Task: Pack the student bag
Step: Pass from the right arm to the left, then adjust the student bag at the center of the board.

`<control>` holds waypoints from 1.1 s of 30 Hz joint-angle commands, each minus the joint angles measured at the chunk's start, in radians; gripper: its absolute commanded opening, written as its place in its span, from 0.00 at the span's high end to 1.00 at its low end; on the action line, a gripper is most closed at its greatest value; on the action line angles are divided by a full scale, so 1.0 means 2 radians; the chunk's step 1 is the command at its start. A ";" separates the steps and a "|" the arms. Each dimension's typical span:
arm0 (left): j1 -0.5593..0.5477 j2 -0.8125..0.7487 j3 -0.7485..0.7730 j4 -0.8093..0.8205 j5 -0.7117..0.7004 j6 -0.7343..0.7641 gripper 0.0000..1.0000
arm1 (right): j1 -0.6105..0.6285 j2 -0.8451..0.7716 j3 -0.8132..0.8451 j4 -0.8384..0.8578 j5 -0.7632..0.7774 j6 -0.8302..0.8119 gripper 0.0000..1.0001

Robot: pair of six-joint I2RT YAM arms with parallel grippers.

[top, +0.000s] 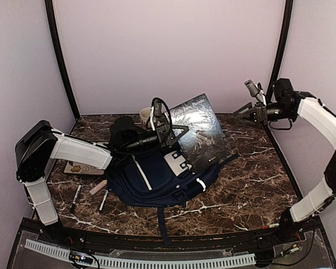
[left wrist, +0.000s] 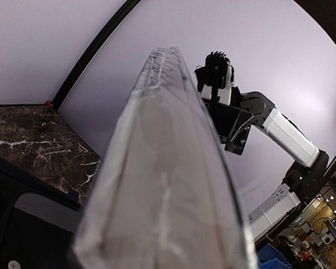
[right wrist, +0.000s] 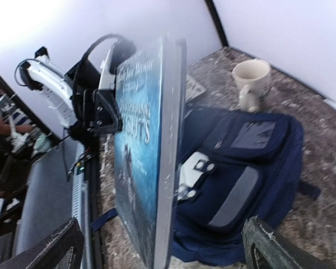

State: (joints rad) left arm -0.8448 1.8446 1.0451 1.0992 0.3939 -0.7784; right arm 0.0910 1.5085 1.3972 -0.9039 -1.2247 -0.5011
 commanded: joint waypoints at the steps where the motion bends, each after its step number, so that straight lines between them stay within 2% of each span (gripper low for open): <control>1: 0.017 -0.099 -0.012 -0.003 0.055 0.003 1.00 | 0.002 -0.074 -0.032 0.209 0.085 0.123 0.01; 4: 0.031 -0.119 -0.007 -0.046 0.110 -0.004 1.00 | 0.017 -0.089 -0.060 0.262 0.085 0.123 0.01; 8: 0.039 -0.142 0.001 -0.087 0.162 0.004 1.00 | 0.076 -0.068 -0.043 0.215 0.055 0.127 0.06; 12: 0.040 -0.160 0.004 -0.110 0.183 0.016 1.00 | 0.130 -0.070 -0.074 0.273 0.057 0.145 0.10; 18: 0.039 -0.175 -0.004 -0.119 0.179 0.032 1.00 | 0.186 -0.055 -0.086 0.286 0.057 0.145 0.10; 27: 0.040 -0.173 0.004 -0.159 0.177 0.056 1.00 | 0.190 -0.055 -0.134 0.392 0.057 0.145 0.10; 30: 0.042 -0.171 0.019 -0.206 0.169 0.078 0.94 | 0.190 -0.051 -0.146 0.428 0.057 0.145 0.10; 33: 0.043 -0.177 0.027 -0.257 0.142 0.104 0.82 | 0.188 -0.048 -0.143 0.434 0.057 0.145 0.10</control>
State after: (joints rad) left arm -0.7654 1.5696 1.0210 0.6250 0.7265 -0.6521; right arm 0.4686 1.4010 1.1133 -0.1448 -1.1027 -0.2184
